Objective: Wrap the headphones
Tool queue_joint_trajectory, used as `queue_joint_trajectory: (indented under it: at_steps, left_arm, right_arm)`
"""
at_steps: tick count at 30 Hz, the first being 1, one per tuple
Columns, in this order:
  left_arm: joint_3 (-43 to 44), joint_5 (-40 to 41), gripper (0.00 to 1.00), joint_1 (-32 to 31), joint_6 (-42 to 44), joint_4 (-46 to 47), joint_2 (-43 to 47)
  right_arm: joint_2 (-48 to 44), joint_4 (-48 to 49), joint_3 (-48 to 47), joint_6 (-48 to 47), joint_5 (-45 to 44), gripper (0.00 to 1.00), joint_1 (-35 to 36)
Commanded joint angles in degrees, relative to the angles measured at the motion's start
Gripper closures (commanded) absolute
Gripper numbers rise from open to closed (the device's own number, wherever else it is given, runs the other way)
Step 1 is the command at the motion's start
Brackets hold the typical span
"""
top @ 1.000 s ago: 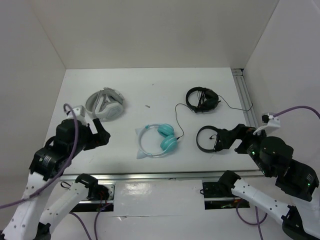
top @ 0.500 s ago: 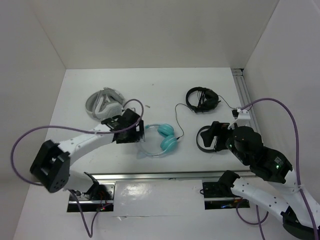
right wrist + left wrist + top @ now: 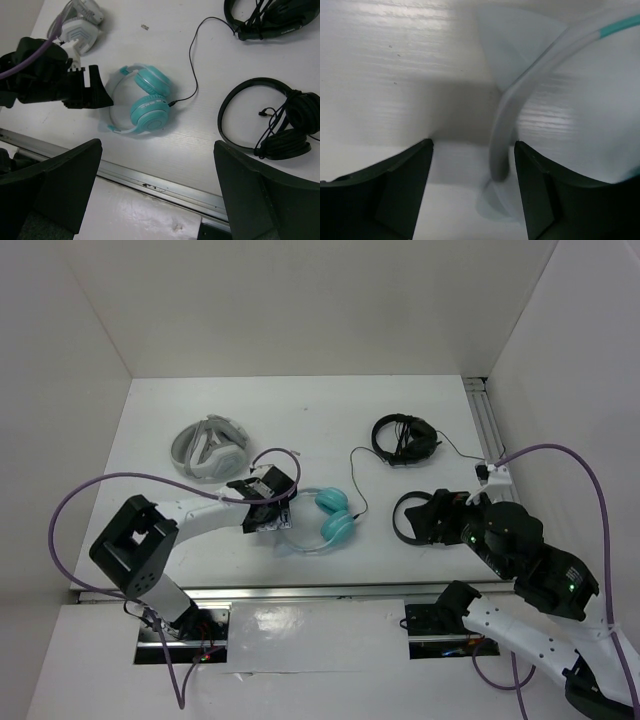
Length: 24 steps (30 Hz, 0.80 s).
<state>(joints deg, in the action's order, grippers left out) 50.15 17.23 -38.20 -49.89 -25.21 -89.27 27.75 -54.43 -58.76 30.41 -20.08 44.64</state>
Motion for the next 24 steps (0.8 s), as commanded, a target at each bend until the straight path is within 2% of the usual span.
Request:
queue_joint_trajectory:
  at_steps: [1, 7, 10, 11, 14, 15, 16, 17, 18, 19, 21, 24]
  left_arm:
    - [0.1, 0.7, 0.22, 0.5, -0.7, 1.8, -2.8]
    - [-0.6, 0.7, 0.53, -0.1, -2.0, 1.8, -4.1]
    - [-1.2, 0.7, 0.79, -0.1, -2.5, 1.3, -5.3]
    - [-0.7, 1.3, 1.0, -0.6, -3.0, 0.4, -5.3]
    - [1.6, 4.6, 1.0, -2.8, -4.8, -5.6, -1.9]
    - [2.7, 8.2, 1.0, -3.6, -5.6, -8.2, -0.3]
    - [3.9, 10.0, 1.0, -4.4, -6.5, -14.5, 1.5]
    - [6.9, 11.7, 1.0, -6.1, -7.8, -17.8, 3.5]
    - [8.5, 13.6, 1.0, -6.7, -8.6, -21.2, 7.8]
    - [10.5, 17.4, 1.0, -7.3, -9.4, -24.9, 10.0]
    - [17.1, 20.7, 1.0, -7.3, -11.6, -36.1, 14.0]
    - [27.9, 26.8, 1.0, -6.8, -12.9, -49.2, 20.2]
  right_arm:
    - [-0.4, 3.0, -2.2, -0.7, 2.3, 0.0, 0.4]
    - [-0.4, 3.7, -2.9, -1.2, 2.3, 0.0, 0.4]
    - [0.1, 6.0, -2.4, -1.8, 3.5, 0.0, 0.4]
    - [0.7, 6.9, -2.4, -1.8, 4.6, 0.0, 0.4]
    - [-1.1, 15.6, 2.0, -2.8, 7.9, 0.0, 0.4]
    - [-5.2, 19.9, 7.4, -2.8, 9.4, 0.0, 0.4]
    - [-7.5, 30.1, 10.6, -2.8, 11.6, 0.0, 0.4]
    - [-9.4, 35.4, 13.7, -2.8, 17.0, 0.0, 0.4]
    - [-10.7, 40.0, 18.8, -2.8, 18.8, 0.0, 0.4]
    - [-10.7, 46.7, 20.5, -2.8, 20.4, 0.0, 0.4]
    - [-8.2, 51.9, 22.9, -4.0, 23.3, 0.0, 0.4]
    - [-3.0, 68.0, 29.9, -6.7, 27.3, 0.0, 0.4]
